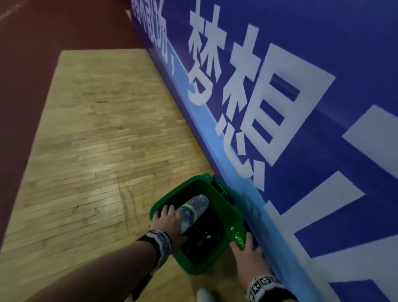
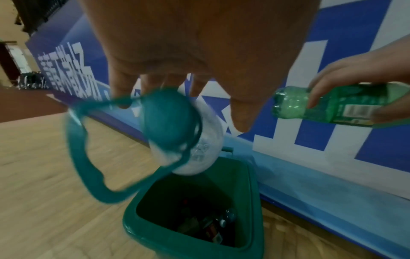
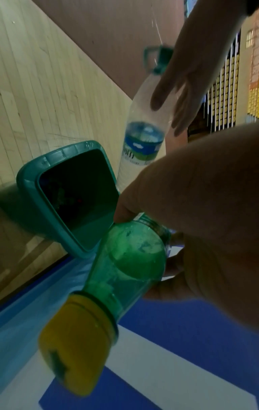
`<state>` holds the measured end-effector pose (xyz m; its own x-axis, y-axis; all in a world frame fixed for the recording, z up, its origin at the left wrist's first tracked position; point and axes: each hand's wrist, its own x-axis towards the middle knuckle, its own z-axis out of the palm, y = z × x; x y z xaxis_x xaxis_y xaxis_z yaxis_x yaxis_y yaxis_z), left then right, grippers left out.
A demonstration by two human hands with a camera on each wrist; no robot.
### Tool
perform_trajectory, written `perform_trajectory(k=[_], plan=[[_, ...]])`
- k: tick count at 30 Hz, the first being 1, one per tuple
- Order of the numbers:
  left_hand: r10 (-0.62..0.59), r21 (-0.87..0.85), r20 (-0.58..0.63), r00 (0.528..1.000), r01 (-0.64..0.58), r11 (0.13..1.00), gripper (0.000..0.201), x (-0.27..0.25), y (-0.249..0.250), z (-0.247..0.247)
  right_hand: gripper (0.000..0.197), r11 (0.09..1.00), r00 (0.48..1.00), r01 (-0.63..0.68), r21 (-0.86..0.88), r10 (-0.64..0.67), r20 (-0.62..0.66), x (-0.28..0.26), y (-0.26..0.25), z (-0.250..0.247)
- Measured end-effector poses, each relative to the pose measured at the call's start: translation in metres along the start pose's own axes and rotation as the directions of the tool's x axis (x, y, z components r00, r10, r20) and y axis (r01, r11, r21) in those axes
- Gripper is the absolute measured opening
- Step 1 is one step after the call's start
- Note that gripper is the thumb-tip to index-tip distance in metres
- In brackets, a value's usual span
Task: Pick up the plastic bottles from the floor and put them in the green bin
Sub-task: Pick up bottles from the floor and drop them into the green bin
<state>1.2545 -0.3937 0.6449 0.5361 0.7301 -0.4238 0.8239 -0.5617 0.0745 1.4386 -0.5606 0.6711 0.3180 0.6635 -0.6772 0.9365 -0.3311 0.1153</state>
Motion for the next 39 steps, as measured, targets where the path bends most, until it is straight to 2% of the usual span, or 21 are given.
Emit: perform_trajectory(k=[3, 7, 10, 13, 15, 16, 17, 18, 19, 20, 23, 24, 26, 29, 31, 33, 35, 37, 39], plan=[[-0.014, -0.022, -0.09, 0.996, 0.012, 1.0, 0.067, 0.015, 0.003, -0.009, 0.075, 0.995, 0.997, 0.07, -0.071, -0.072, -0.032, 0.043, 0.01, -0.019], [-0.177, -0.1, -0.065, 0.982, 0.17, 0.98, 0.063, 0.007, -0.012, -0.007, 0.071, 0.962, 0.976, 0.188, -0.197, -0.205, -0.07, 0.106, 0.002, -0.045], [-0.337, -0.158, -0.03, 0.941, 0.328, 0.931, 0.066, -0.023, -0.029, -0.002, 0.069, 0.911, 0.945, 0.255, -0.324, -0.305, -0.116, 0.136, -0.019, -0.07], [-0.496, -0.227, -0.003, 0.868, 0.483, 0.846, 0.065, -0.071, -0.049, 0.001, 0.068, 0.837, 0.896, 0.33, -0.438, -0.423, -0.133, 0.133, -0.062, -0.097], [-0.599, -0.278, 0.009, 0.801, 0.577, 0.768, 0.063, -0.116, -0.062, 0.007, 0.069, 0.761, 0.837, 0.398, -0.513, -0.53, -0.137, 0.109, -0.104, -0.105], [-0.673, -0.329, 0.008, 0.739, 0.638, 0.696, 0.063, -0.155, -0.07, 0.012, 0.07, 0.674, 0.775, 0.445, -0.589, -0.62, -0.122, 0.089, -0.141, -0.105], [-0.688, -0.351, -0.003, 0.726, 0.643, 0.68, 0.063, -0.165, -0.072, 0.011, 0.069, 0.634, 0.758, 0.455, -0.625, -0.644, -0.1, 0.08, -0.152, -0.104], [-0.733, -0.385, 0.007, 0.68, 0.678, 0.626, 0.064, -0.192, -0.077, 0.017, 0.068, 0.561, 0.71, 0.477, -0.677, -0.7, -0.079, 0.06, -0.178, -0.1], [-0.795, -0.414, 0.019, 0.607, 0.729, 0.546, 0.064, -0.239, -0.081, 0.028, 0.068, 0.476, 0.644, 0.51, -0.716, -0.764, -0.049, 0.031, -0.215, -0.088], [-0.83, -0.436, 0.04, 0.557, 0.757, 0.487, 0.063, -0.273, -0.081, 0.036, 0.068, 0.411, 0.596, 0.524, -0.746, -0.803, -0.024, 0.008, -0.24, -0.076], [-0.93, -0.506, 0.071, 0.361, 0.816, 0.278, 0.059, -0.404, -0.074, 0.086, 0.065, 0.179, 0.398, 0.554, -0.813, -0.915, 0.069, -0.09, -0.327, -0.018], [-0.961, -0.522, 0.087, 0.262, 0.834, 0.18, 0.06, -0.458, -0.065, 0.114, 0.061, 0.084, 0.309, 0.56, -0.824, -0.944, 0.114, -0.133, -0.356, 0.013], [-0.981, -0.552, 0.163, 0.104, 0.834, -0.004, 0.059, -0.553, -0.037, 0.163, 0.056, -0.1, 0.153, 0.536, -0.838, -0.965, 0.212, -0.209, -0.397, 0.079], [-0.959, -0.524, 0.272, -0.082, 0.823, -0.219, 0.058, -0.675, 0.011, 0.233, 0.052, -0.325, -0.043, 0.514, -0.794, -0.934, 0.354, -0.317, -0.442, 0.178], [-0.922, -0.507, 0.351, -0.162, 0.795, -0.333, 0.056, -0.74, 0.044, 0.278, 0.049, -0.445, -0.131, 0.502, -0.742, -0.887, 0.443, -0.38, -0.464, 0.239], [-0.869, -0.491, 0.436, -0.236, 0.746, -0.449, 0.051, -0.785, 0.072, 0.315, 0.043, -0.52, -0.178, 0.499, -0.693, -0.844, 0.506, -0.425, -0.475, 0.283], [-0.807, -0.461, 0.523, -0.274, 0.705, -0.538, 0.051, -0.818, 0.096, 0.356, 0.043, -0.559, -0.157, 0.518, -0.647, -0.806, 0.571, -0.455, -0.483, 0.328], [-0.753, -0.435, 0.595, -0.281, 0.676, -0.595, 0.05, -0.843, 0.105, 0.393, 0.043, -0.578, -0.121, 0.513, -0.635, -0.781, 0.613, -0.471, -0.499, 0.369], [-0.696, -0.413, 0.668, -0.262, 0.648, -0.64, 0.05, -0.865, 0.104, 0.428, 0.044, -0.601, -0.087, 0.488, -0.633, -0.755, 0.65, -0.479, -0.519, 0.407]])
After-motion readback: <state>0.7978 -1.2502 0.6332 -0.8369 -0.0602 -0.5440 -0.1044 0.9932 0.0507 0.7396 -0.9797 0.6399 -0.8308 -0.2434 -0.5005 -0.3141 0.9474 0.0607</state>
